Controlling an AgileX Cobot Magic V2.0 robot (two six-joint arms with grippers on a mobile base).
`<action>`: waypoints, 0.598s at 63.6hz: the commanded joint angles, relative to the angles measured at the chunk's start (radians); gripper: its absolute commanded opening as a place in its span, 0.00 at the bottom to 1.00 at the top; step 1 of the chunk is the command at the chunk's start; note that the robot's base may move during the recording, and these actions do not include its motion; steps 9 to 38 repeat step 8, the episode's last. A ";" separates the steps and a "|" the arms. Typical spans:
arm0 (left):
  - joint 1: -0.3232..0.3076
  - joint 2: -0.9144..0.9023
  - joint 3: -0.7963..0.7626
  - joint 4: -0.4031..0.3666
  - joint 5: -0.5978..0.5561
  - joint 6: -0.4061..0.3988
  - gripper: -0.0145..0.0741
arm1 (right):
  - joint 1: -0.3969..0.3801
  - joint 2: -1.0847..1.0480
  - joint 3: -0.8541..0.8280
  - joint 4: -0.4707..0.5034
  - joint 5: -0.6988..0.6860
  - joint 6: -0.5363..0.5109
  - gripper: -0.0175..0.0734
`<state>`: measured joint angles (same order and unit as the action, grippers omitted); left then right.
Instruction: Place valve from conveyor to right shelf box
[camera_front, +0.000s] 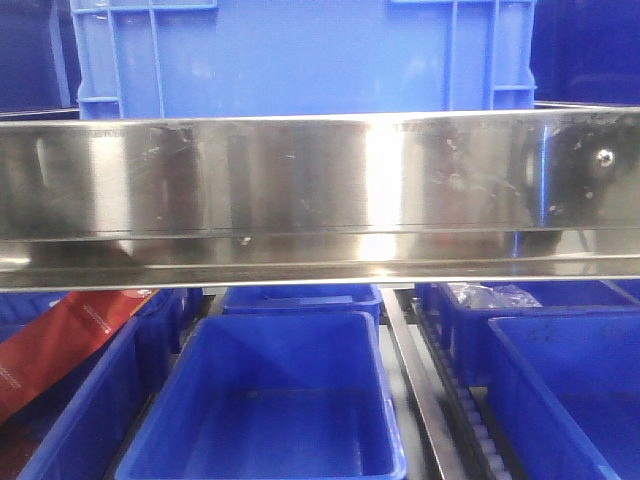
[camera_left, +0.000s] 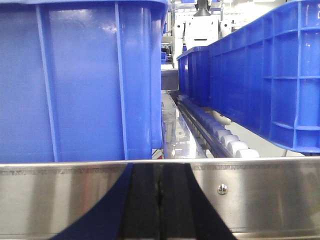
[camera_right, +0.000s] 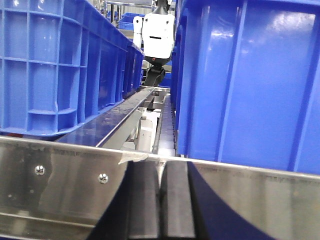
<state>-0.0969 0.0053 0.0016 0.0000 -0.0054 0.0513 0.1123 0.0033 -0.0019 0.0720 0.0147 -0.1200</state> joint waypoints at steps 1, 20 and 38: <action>-0.006 -0.005 -0.002 0.000 -0.018 -0.007 0.04 | -0.006 -0.003 0.002 -0.009 -0.022 -0.004 0.01; -0.006 -0.005 -0.002 0.000 -0.018 -0.007 0.04 | -0.006 -0.003 0.002 -0.009 -0.022 -0.004 0.01; -0.006 -0.005 -0.002 0.000 -0.018 -0.007 0.04 | -0.006 -0.003 0.002 -0.009 -0.022 -0.004 0.01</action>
